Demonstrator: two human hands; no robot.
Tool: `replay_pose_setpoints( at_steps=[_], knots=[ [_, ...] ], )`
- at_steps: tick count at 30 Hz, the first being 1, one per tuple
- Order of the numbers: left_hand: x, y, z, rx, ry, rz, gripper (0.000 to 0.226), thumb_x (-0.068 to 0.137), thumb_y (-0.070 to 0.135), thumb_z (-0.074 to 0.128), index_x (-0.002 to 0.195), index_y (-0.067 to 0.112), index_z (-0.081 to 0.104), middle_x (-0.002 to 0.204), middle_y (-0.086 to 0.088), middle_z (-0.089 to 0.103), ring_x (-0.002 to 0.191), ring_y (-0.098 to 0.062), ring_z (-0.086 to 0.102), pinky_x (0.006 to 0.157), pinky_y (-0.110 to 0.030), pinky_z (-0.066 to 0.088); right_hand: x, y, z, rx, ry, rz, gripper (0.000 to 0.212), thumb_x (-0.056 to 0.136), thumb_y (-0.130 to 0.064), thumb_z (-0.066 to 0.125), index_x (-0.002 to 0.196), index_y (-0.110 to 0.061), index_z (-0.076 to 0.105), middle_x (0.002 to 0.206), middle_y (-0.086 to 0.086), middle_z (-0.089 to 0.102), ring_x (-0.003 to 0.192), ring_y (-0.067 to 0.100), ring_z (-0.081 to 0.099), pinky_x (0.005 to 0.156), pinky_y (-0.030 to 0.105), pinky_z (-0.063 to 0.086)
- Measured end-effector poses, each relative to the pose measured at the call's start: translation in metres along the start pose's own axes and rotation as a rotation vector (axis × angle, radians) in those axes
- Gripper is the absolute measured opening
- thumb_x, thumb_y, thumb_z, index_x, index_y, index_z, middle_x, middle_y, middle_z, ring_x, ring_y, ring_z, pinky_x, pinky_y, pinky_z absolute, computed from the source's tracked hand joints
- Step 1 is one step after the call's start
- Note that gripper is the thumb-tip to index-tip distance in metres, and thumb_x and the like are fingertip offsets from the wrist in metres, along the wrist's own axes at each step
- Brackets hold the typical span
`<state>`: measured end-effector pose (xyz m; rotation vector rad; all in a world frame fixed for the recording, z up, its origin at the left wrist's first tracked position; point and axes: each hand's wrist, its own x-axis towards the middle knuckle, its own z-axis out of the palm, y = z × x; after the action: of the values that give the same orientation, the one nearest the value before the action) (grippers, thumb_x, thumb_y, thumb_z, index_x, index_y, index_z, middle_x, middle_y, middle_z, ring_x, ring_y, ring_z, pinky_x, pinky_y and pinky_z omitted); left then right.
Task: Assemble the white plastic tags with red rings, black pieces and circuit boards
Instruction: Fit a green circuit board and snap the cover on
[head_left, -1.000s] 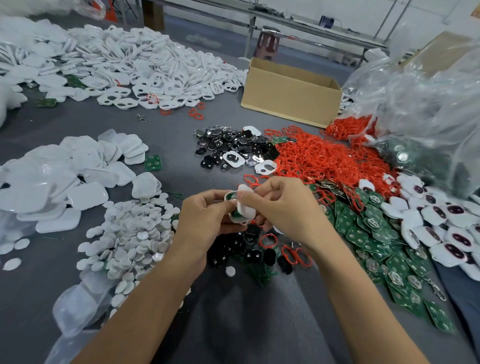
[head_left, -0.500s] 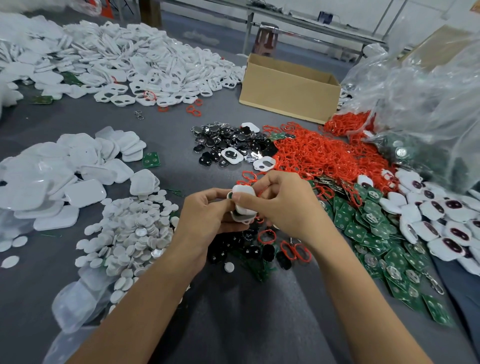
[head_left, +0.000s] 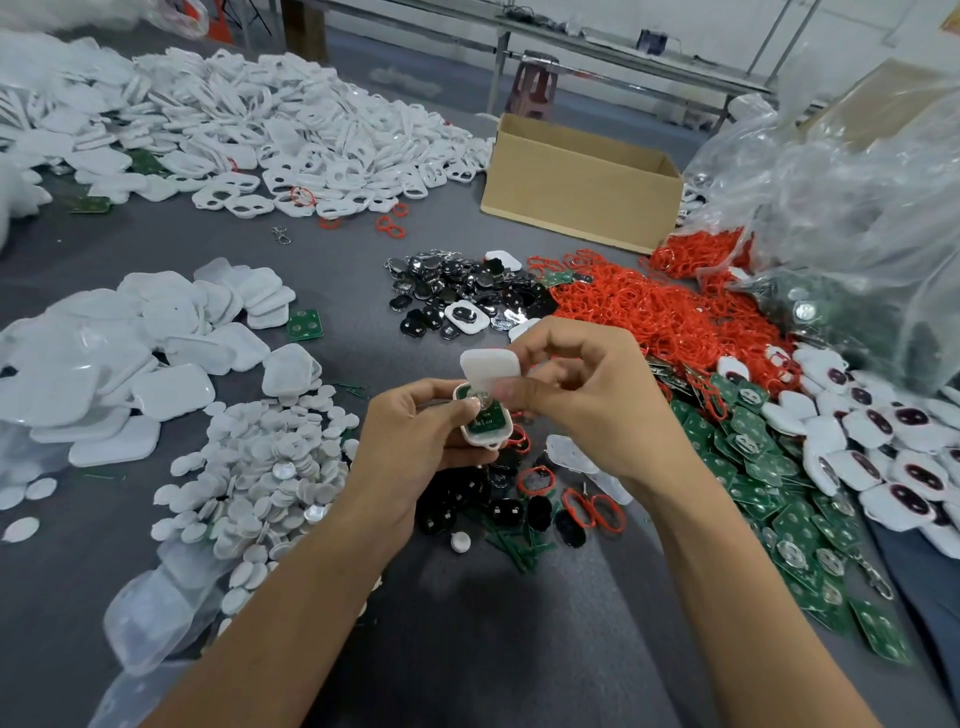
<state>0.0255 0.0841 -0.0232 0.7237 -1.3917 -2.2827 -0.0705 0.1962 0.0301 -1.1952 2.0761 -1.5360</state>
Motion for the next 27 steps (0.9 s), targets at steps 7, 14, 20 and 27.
replay_pose_setpoints(
  at_steps=[7, 14, 20, 27],
  knots=[
    [0.001, 0.0, -0.001, 0.015, 0.018, -0.002, 0.012, 0.091, -0.005, 0.059, 0.097, -0.001, 0.069, 0.087, -0.019, 0.075, 0.071, -0.027, 0.074, 0.054, -0.024, 0.056, -0.001, -0.007, 0.004, 0.029, -0.026, -0.082, 0.03, 0.081, 0.006, 0.07, 0.105, -0.011, 0.067, 0.073, 0.022, 0.045, 0.063, 0.025, 0.034, 0.059, 0.035, 0.032],
    [0.002, 0.0, -0.001, 0.018, 0.03, 0.01, 0.013, 0.092, -0.006, 0.056, 0.096, -0.001, 0.068, 0.083, -0.016, 0.074, 0.067, -0.023, 0.073, 0.054, -0.026, 0.058, -0.002, 0.001, 0.004, 0.137, 0.08, 0.022, 0.022, 0.083, 0.011, 0.062, 0.095, -0.008, 0.06, 0.058, -0.005, 0.063, 0.052, 0.02, 0.064, 0.049, 0.027, 0.049],
    [0.001, 0.001, -0.001, -0.006, 0.055, 0.033, 0.012, 0.089, -0.004, 0.061, 0.092, 0.003, 0.071, 0.08, -0.015, 0.073, 0.067, -0.023, 0.072, 0.057, -0.026, 0.059, -0.002, 0.007, 0.015, 0.17, 0.088, 0.079, 0.03, 0.084, 0.011, 0.063, 0.109, -0.006, 0.065, 0.074, 0.001, 0.071, 0.068, 0.027, 0.073, 0.064, 0.037, 0.06],
    [0.002, 0.0, 0.0, -0.034, 0.088, 0.052, 0.013, 0.088, -0.004, 0.061, 0.086, 0.006, 0.07, 0.074, -0.01, 0.073, 0.064, -0.019, 0.071, 0.058, -0.027, 0.059, -0.002, 0.014, 0.025, -0.315, 0.222, 0.051, 0.027, 0.07, -0.024, 0.085, 0.093, -0.016, 0.072, 0.059, -0.004, 0.064, 0.049, 0.004, 0.055, 0.056, 0.012, 0.041]
  ],
)
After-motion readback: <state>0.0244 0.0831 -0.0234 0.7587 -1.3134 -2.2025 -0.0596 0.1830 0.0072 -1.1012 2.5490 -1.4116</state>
